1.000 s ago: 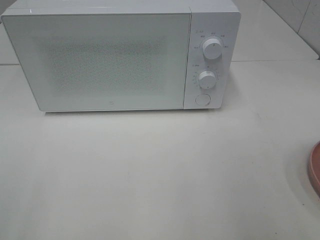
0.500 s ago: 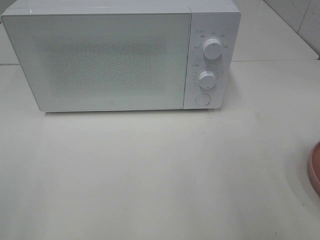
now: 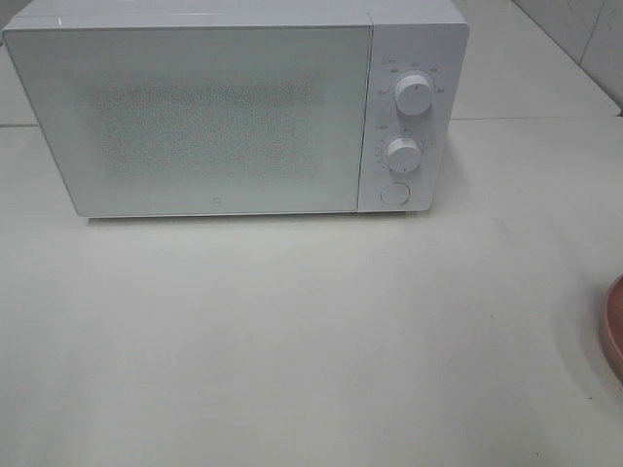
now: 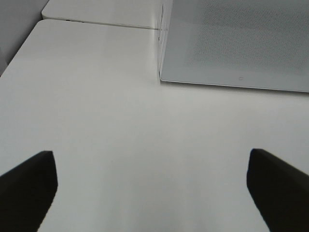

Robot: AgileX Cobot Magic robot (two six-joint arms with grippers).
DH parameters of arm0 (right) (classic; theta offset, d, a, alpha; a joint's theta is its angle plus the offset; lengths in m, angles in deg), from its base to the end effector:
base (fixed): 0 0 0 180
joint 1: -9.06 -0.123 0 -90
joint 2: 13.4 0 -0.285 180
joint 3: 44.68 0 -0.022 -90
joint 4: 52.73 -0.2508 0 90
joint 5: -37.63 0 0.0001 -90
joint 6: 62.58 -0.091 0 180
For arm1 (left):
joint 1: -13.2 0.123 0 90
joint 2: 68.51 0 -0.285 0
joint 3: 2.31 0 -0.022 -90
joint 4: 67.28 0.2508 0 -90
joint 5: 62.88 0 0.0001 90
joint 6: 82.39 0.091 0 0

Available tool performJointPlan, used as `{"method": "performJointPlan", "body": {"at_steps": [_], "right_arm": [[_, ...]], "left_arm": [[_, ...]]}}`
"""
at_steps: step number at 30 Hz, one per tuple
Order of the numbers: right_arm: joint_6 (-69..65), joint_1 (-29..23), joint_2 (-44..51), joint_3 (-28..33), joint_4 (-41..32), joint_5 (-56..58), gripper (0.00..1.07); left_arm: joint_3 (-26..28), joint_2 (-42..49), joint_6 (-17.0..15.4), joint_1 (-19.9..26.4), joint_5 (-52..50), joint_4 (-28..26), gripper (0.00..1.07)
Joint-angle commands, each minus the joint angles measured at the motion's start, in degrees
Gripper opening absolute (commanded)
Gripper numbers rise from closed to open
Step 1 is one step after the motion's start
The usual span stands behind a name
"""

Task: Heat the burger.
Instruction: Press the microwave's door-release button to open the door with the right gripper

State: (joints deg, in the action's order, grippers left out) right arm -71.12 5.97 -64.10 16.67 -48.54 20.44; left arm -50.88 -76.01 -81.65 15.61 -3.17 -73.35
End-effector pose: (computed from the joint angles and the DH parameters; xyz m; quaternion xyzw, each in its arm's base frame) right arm 0.1505 0.0101 0.2619 0.0020 0.7367 0.0529 0.6741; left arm -0.0047 -0.0085 0.2791 -0.0106 0.8458 -0.0383 0.5321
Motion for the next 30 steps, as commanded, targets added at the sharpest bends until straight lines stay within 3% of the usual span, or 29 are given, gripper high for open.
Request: {"method": "performJointPlan", "body": {"at_steps": [1, 9, 22, 28, 30], "right_arm": [[-0.3, 0.2, -2.1, 0.2, -0.1, -2.6, 0.76], [-0.3, 0.2, -8.9, 0.2, 0.0, -7.9, 0.76], [-5.9, -0.1, -24.6, 0.2, -0.1, -26.3, 0.76], [-3.7, -2.8, -33.2, 0.2, -2.6, -32.8, 0.76], [0.6, -6.2, -37.5, 0.2, -6.4, -36.0, 0.76]], "left_arm": [[-0.1, 1.1, 0.1, 0.2, -0.5, 0.1, 1.00], [-0.1, 1.1, 0.1, 0.2, -0.5, 0.1, 1.00], [-0.1, 1.1, 0.1, 0.2, -0.5, 0.1, 1.00], [-0.1, 1.1, 0.1, 0.2, -0.5, 0.1, 1.00], [-0.1, 1.1, 0.1, 0.2, -0.5, 0.1, 1.00]]}}
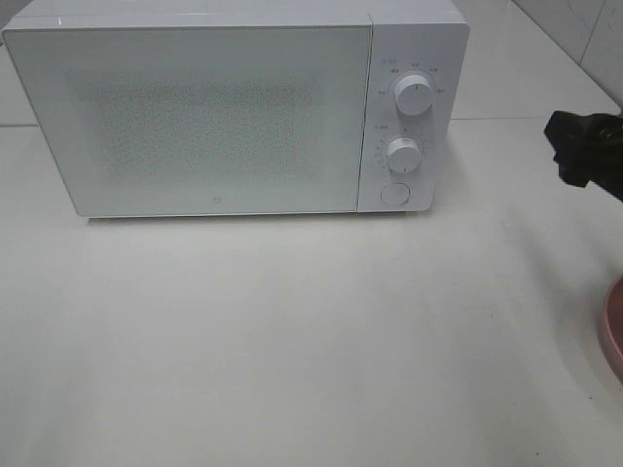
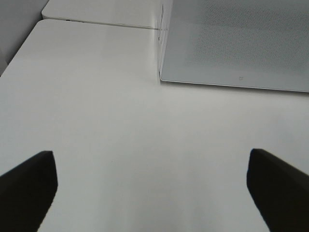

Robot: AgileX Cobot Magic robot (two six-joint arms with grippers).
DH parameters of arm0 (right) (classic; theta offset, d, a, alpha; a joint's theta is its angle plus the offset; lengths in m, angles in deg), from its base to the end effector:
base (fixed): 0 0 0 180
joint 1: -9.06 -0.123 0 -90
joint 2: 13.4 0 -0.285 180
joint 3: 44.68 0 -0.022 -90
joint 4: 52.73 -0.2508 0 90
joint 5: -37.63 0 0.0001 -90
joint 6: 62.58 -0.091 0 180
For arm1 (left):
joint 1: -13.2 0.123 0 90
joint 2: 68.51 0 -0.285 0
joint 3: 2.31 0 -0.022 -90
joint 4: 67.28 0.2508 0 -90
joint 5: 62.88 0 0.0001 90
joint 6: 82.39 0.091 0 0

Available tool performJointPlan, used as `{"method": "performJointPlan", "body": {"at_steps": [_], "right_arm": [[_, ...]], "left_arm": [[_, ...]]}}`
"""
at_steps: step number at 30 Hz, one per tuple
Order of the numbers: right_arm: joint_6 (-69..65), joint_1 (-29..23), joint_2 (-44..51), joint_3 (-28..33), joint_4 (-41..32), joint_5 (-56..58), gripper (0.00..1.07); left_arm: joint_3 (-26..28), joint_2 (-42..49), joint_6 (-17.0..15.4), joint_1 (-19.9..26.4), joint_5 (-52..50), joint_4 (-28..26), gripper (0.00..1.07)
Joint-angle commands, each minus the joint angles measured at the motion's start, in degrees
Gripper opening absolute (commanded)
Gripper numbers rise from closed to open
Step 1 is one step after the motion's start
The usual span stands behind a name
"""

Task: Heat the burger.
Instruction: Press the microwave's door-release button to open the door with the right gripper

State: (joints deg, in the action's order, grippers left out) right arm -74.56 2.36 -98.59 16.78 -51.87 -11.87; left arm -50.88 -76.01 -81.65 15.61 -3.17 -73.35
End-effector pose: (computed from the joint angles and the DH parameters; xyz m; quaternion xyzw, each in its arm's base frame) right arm 0.2210 0.0270 0.1982 0.0271 0.7493 0.1084 0.6527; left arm -0.0047 -0.0085 0.2791 -0.0106 0.8458 -0.0383 0.5321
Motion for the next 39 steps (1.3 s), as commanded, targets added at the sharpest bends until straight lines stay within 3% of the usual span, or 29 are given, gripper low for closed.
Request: {"method": "performJointPlan", "body": {"at_steps": [1, 6, 7, 11, 14, 17, 19, 25, 30, 39], "right_arm": [[4.0, -2.6, -3.0, 0.1, -3.0, -3.7, 0.76], [13.5, -9.5, -8.7, 0.1, -12.1, -9.6, 0.76], [16.0, -12.8, -10.1, 0.1, -16.4, -12.0, 0.76], [18.2, -17.0, -11.9, 0.1, -21.0, -14.2, 0.76], [19.1, -23.3, -14.3, 0.1, -27.2, -16.9, 0.76], [19.1, -24.6, -14.8, 0.1, -28.2, -17.2, 0.76], [20.2, -28.9, -16.2, 0.1, -32.5, -18.6, 0.76], [20.4, -34.7, -16.3, 0.1, -36.4, -18.6, 0.76], [20.3, -37.8, -16.3, 0.1, -39.0, -18.6, 0.76], [12.9, -38.0, -16.3, 0.1, -38.7, -18.2, 0.76]], "left_arm": [[-0.1, 1.1, 0.1, 0.2, -0.5, 0.1, 1.00], [-0.1, 1.1, 0.1, 0.2, -0.5, 0.1, 1.00], [-0.1, 1.1, 0.1, 0.2, -0.5, 0.1, 1.00], [-0.1, 1.1, 0.1, 0.2, -0.5, 0.1, 1.00], [-0.1, 1.1, 0.1, 0.2, -0.5, 0.1, 1.00], [-0.1, 1.1, 0.1, 0.2, -0.5, 0.1, 1.00], [-0.1, 1.1, 0.1, 0.2, -0.5, 0.1, 1.00], [-0.1, 1.1, 0.1, 0.2, -0.5, 0.1, 1.00], [-0.1, 1.1, 0.1, 0.2, -0.5, 0.1, 1.00], [-0.1, 1.1, 0.1, 0.2, -0.5, 0.1, 1.00]]}}
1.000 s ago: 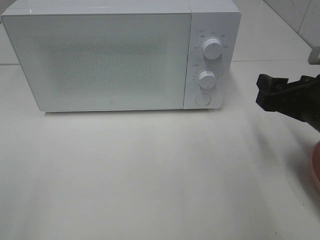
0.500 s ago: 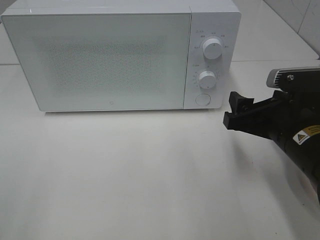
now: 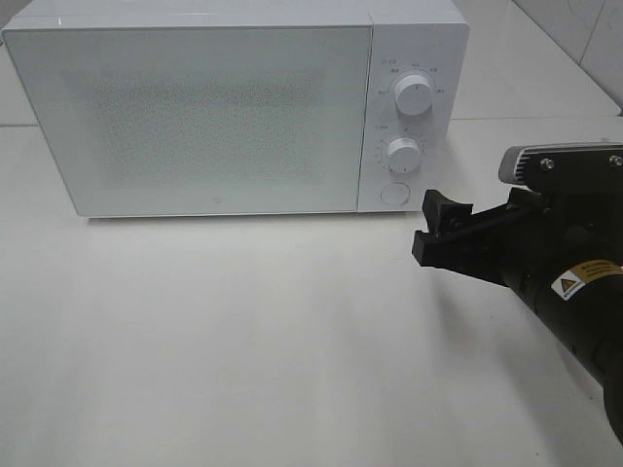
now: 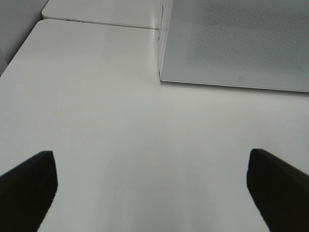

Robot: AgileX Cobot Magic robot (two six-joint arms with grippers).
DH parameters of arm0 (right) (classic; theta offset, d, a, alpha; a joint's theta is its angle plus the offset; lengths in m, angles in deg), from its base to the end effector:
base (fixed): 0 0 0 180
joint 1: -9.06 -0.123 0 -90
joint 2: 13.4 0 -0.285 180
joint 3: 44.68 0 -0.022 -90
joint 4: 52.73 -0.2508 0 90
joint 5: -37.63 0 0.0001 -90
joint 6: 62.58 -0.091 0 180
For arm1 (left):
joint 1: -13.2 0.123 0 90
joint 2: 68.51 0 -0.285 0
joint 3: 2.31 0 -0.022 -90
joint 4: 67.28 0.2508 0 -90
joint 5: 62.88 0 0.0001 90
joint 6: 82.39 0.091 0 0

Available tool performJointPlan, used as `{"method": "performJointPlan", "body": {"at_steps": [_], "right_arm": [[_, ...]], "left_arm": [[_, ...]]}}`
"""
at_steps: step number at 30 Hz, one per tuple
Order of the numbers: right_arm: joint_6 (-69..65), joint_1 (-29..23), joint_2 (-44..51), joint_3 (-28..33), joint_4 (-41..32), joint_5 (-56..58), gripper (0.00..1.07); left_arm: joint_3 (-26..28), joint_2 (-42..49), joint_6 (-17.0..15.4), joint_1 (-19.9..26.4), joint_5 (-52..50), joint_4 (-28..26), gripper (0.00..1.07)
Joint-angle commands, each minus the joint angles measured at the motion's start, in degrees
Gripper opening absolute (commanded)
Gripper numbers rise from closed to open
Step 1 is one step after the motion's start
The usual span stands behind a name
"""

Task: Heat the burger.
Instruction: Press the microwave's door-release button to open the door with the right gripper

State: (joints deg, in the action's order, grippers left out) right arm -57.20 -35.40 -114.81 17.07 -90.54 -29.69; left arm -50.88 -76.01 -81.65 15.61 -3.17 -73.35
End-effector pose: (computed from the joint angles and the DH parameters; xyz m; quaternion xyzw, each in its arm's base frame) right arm 0.1957 0.1200 0.1542 -0.0301 0.7603 0.0819 0.6437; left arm -0.0047 -0.0085 0.2791 -0.0106 0.8458 -0.0383 0.5321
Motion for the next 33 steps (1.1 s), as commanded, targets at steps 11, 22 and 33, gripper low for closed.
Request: {"method": "performJointPlan", "body": {"at_steps": [11, 22, 33], "right_arm": [[-40.6, -0.3, -0.1, -0.2, 0.0, -0.2, 0.64], [-72.2, -0.3, -0.1, -0.2, 3.0, 2.9, 0.00], [-82.1, -0.2, -0.8, -0.5, 2.9, 6.9, 0.00]], "left_arm": [[-0.1, 1.1, 0.1, 0.2, -0.5, 0.1, 1.00], [-0.1, 1.1, 0.1, 0.2, -0.5, 0.1, 1.00], [-0.1, 1.1, 0.1, 0.2, -0.5, 0.1, 1.00]]}}
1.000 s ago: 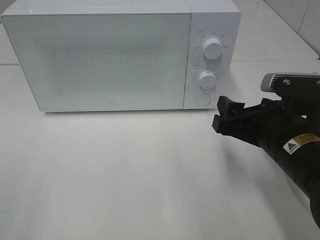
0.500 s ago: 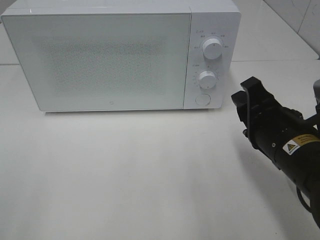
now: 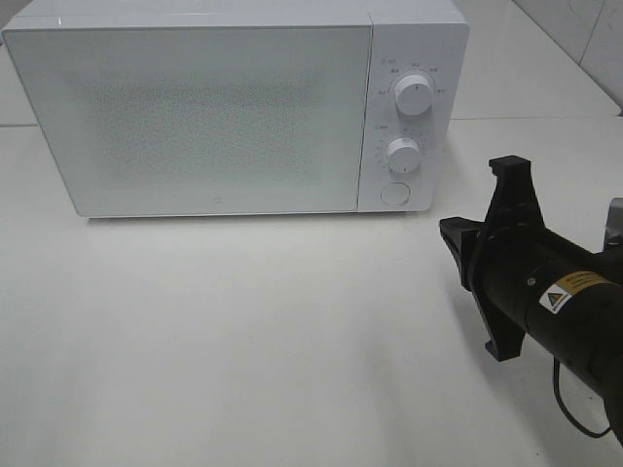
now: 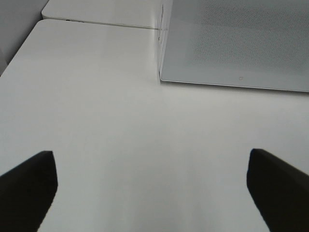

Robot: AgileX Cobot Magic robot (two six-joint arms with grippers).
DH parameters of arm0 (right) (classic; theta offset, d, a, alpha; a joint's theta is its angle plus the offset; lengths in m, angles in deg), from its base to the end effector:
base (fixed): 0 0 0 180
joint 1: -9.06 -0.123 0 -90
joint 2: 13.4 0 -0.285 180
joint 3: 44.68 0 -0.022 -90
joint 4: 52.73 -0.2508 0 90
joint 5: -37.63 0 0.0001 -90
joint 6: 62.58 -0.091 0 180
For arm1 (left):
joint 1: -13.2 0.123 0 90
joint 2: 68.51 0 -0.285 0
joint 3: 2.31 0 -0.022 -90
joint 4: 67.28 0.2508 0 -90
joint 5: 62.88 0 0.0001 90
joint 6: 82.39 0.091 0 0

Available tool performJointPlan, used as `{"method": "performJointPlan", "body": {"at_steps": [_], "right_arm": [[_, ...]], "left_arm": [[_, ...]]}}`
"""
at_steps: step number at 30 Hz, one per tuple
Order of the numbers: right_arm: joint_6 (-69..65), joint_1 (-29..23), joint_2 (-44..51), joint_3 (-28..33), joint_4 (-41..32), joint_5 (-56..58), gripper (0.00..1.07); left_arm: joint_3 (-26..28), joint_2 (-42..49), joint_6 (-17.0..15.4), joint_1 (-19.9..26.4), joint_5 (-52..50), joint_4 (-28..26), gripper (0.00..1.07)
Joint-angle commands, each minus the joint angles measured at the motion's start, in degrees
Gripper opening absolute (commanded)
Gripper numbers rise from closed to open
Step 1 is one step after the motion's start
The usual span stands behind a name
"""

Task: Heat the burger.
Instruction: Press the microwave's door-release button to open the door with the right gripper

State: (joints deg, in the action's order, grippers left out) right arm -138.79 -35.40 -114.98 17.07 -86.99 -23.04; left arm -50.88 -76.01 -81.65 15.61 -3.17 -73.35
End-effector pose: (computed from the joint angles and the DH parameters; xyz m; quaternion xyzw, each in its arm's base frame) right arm 0.1924 0.1263 0.1443 0.4668 0.6430 0.4642 0.3914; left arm -0.0047 -0.0085 0.2791 -0.0106 0.8458 -0.0383 0.5321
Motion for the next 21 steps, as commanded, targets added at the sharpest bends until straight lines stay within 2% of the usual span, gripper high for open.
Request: {"method": "performJointPlan", "body": {"at_steps": [1, 9, 21], "right_arm": [[-0.5, -0.2, -0.6, -0.5, -0.6, 0.2, 0.00], [-4.1, -0.1, -7.9, -4.0, -0.7, -0.4, 0.00], [-4.9, -0.1, -16.1, -12.4, -1.3, -2.1, 0.00]], "left_arm": [[-0.1, 1.1, 0.1, 0.2, -0.5, 0.1, 1.00], [-0.1, 1.1, 0.1, 0.2, -0.5, 0.1, 1.00], [-0.1, 1.1, 0.1, 0.2, -0.5, 0.1, 1.00]]}}
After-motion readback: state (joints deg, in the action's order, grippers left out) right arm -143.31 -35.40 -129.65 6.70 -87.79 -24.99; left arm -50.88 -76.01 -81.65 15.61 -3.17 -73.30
